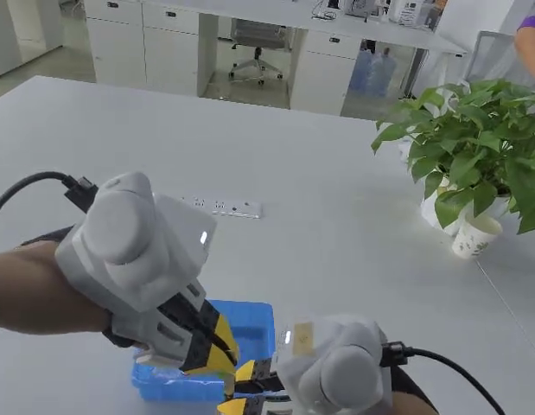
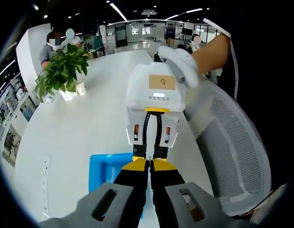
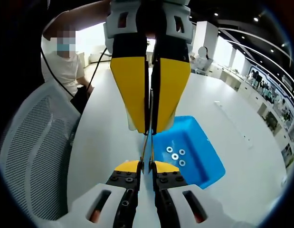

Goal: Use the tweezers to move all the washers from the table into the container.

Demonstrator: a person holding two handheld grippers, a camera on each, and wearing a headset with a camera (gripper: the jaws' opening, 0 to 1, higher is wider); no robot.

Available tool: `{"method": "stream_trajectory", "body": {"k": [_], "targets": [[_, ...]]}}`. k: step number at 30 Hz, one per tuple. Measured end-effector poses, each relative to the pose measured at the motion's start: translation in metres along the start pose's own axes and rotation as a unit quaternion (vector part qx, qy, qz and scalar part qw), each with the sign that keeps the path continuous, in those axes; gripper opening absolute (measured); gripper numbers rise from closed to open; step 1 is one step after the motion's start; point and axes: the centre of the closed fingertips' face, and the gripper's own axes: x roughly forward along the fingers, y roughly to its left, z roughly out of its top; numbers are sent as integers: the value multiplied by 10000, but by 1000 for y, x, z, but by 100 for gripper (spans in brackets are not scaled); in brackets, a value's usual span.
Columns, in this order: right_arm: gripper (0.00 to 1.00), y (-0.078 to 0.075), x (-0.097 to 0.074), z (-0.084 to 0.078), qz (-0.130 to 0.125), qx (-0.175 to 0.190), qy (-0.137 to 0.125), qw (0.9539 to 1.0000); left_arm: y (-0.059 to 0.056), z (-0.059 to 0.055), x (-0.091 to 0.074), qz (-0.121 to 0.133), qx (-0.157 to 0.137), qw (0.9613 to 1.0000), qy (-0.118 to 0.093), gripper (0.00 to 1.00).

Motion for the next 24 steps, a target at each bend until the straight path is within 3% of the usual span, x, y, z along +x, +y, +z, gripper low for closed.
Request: {"method": "stream_trajectory", "body": {"k": [24], "targets": [[11,36,1,-43,1,340,213,9992,-32,-6,43,-271,-56,9995,-125,5]]}}
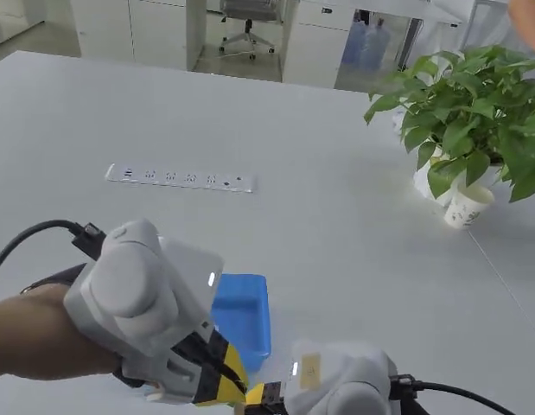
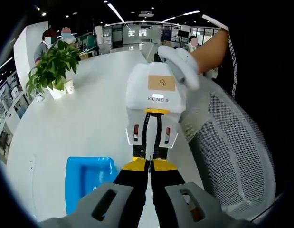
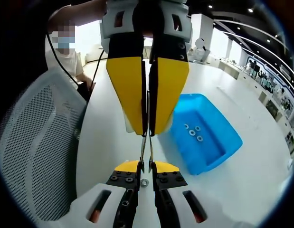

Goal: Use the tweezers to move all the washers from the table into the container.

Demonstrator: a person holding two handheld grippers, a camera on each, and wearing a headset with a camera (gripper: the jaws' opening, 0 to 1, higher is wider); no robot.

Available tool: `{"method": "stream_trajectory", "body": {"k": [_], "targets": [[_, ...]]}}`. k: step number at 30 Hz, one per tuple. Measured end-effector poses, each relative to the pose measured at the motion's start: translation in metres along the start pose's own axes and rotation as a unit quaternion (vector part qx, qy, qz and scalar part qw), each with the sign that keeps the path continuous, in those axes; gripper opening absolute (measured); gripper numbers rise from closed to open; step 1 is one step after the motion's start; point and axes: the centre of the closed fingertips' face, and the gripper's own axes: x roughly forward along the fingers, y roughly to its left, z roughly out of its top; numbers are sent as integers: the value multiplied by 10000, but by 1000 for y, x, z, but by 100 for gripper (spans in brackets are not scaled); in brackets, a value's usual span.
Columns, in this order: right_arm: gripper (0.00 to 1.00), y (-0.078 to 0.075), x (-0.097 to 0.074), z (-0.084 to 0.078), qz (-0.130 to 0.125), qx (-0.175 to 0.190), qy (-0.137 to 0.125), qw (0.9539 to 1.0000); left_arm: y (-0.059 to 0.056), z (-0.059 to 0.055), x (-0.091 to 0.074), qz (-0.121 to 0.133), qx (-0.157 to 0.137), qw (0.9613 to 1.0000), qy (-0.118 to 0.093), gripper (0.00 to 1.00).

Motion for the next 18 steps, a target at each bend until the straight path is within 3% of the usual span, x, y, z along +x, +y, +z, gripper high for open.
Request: {"method": "stream_trajectory", "body": {"k": [18], "targets": [[11,6,-2,-18,-30,108,147,9998,-6,0,17,-147,47,9999,36,5]]}}
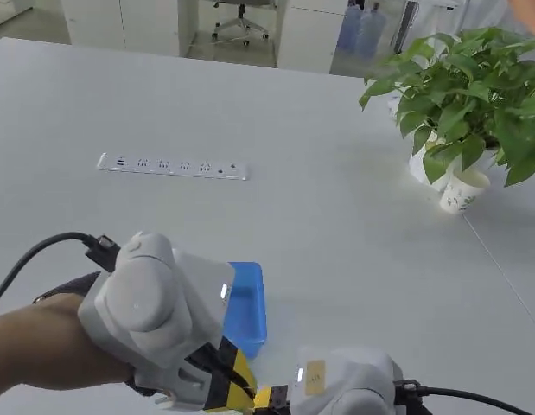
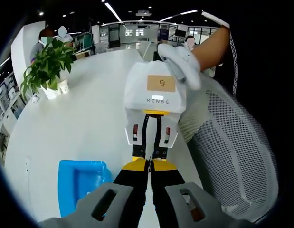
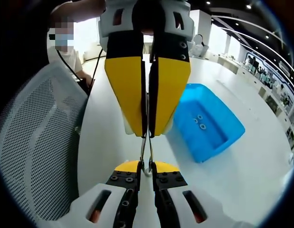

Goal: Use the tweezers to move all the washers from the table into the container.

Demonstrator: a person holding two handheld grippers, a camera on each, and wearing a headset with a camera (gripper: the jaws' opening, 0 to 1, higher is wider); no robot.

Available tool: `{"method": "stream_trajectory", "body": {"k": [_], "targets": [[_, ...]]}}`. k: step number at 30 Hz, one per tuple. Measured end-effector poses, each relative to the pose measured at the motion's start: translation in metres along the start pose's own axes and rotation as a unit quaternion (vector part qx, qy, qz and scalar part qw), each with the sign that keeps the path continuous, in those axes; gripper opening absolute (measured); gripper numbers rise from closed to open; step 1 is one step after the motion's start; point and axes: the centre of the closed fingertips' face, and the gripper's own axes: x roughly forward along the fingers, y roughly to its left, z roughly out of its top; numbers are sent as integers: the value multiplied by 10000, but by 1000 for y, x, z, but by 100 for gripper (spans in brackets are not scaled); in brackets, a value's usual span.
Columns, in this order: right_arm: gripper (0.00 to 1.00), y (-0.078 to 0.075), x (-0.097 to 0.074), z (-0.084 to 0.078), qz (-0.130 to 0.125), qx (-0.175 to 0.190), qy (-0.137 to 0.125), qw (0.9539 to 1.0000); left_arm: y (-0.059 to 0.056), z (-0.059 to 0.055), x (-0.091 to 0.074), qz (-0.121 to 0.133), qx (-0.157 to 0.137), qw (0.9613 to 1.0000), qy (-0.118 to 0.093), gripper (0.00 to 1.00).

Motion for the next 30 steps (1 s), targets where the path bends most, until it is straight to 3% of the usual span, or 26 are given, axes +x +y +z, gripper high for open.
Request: {"method": "stream_trajectory", "body": {"k": [30], "targets": [[12,-2,5,-3,23,80,-19,10000,4,-4,3,-39,-50,10000,18,5]]}}
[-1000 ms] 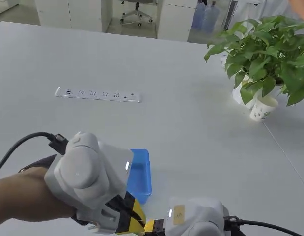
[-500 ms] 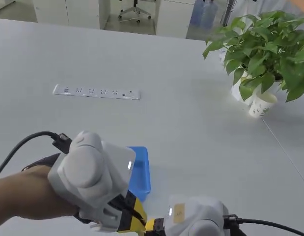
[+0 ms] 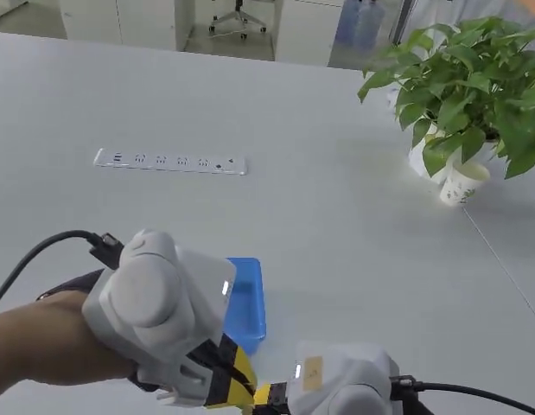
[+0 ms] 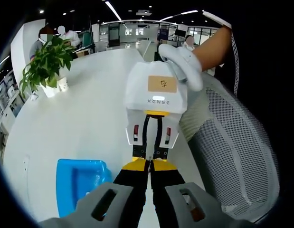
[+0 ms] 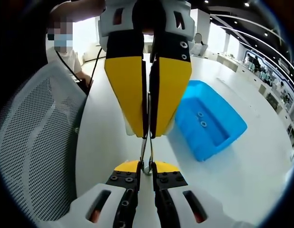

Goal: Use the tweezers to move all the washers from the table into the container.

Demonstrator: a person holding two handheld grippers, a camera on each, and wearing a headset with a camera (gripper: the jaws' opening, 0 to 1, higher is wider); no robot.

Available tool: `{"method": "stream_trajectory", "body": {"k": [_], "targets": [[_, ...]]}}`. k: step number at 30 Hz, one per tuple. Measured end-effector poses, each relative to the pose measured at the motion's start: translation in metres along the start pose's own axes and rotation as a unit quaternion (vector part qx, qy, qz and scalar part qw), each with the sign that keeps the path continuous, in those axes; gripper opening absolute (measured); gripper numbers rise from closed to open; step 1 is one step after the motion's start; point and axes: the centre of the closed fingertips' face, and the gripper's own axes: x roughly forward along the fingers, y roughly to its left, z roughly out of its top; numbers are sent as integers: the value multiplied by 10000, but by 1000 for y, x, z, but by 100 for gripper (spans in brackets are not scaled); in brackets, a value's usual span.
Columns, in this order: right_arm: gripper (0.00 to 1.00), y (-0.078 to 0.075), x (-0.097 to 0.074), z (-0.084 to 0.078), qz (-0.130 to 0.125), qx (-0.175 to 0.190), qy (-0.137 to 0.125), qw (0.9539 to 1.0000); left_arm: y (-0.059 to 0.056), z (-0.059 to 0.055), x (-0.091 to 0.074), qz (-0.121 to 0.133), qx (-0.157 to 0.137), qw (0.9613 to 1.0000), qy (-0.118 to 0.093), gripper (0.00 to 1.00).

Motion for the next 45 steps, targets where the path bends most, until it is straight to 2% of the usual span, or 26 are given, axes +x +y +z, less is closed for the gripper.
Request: {"method": "stream_trajectory", "body": {"k": [13,25,45], "targets": [[11,0,2,0,48,26,12,10000,-1,-2,-1,-25,-22,10000,10,5],[9,0,1,-1,43,204,-34,9998,0,0,1,-21,-11,10000,9,5],[9,0,0,3,26,143,-24,9999,0,0,-3,-13,-31,10000,0,5]]}}
